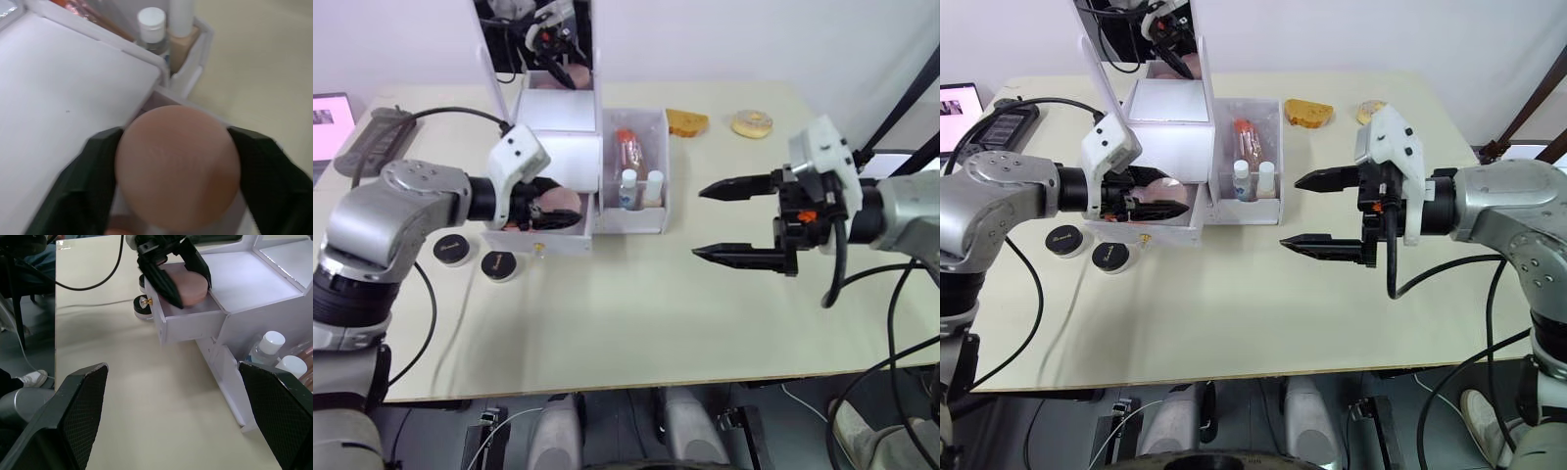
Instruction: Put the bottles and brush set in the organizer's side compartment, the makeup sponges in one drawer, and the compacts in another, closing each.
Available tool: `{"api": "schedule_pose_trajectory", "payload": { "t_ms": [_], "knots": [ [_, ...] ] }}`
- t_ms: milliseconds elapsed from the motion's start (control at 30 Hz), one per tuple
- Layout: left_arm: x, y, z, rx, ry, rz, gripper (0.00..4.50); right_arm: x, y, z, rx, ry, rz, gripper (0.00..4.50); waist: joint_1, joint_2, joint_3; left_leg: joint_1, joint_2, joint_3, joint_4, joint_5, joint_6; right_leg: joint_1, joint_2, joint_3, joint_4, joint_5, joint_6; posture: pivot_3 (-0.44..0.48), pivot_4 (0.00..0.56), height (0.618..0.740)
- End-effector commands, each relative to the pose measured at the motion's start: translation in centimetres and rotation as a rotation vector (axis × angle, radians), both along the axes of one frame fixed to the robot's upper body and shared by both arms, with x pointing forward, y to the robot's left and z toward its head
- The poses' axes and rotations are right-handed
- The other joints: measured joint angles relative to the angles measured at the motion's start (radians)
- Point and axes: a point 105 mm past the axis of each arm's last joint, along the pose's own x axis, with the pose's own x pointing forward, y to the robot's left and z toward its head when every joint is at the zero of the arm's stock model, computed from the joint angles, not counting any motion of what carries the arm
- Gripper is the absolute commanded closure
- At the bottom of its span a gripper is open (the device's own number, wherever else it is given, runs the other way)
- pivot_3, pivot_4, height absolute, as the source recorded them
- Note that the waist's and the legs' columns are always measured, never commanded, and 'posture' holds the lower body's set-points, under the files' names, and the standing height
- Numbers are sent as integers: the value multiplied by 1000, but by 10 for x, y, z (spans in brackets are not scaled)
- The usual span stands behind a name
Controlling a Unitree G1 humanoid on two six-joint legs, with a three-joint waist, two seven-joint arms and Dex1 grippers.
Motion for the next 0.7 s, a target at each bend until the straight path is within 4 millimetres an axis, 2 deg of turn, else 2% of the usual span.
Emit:
{"api": "schedule_pose_trajectory", "payload": {
  "t_ms": [33, 233, 333, 500, 700],
  "knots": [
    [-1, 2, 17, -7, -64, 7, 17, -3, -2, 10, 4, -55, 1, 0, 3, 0, 0, 0, 0, 0, 1, 0, 0, 0, 0, 0, 1, 0, 0, 0, 150, 738],
    [-7, 5, 35, -20, -96, 15, 17, -2, -2, 9, 3, -47, 21, 0, 3, 0, 0, 0, 0, 0, 1, 0, 0, 1, 0, 0, 1, 0, 0, 0, 150, 738],
    [-14, 5, 49, -108, -111, 4, 17, -1, -3, 9, 5, -47, 27, 0, 1, 0, 0, 0, 0, 0, 0, 0, 0, 0, 0, 0, 0, 0, 1, 0, 150, 738],
    [-43, 18, 67, -228, -164, -75, 17, 5, -8, 9, -15, -75, 34, 0, -7, 0, 0, 0, 0, -1, 0, 0, 0, 0, 0, 0, 1, -1, 2, 0, 150, 738],
    [-62, 61, 48, -205, -234, 30, 17, 27, -18, 16, -55, -172, -11, 0, -7, 0, 0, 2, 0, 0, 0, 0, 0, 0, 0, 0, 3, -1, 2, 0, 150, 738]
  ]
}}
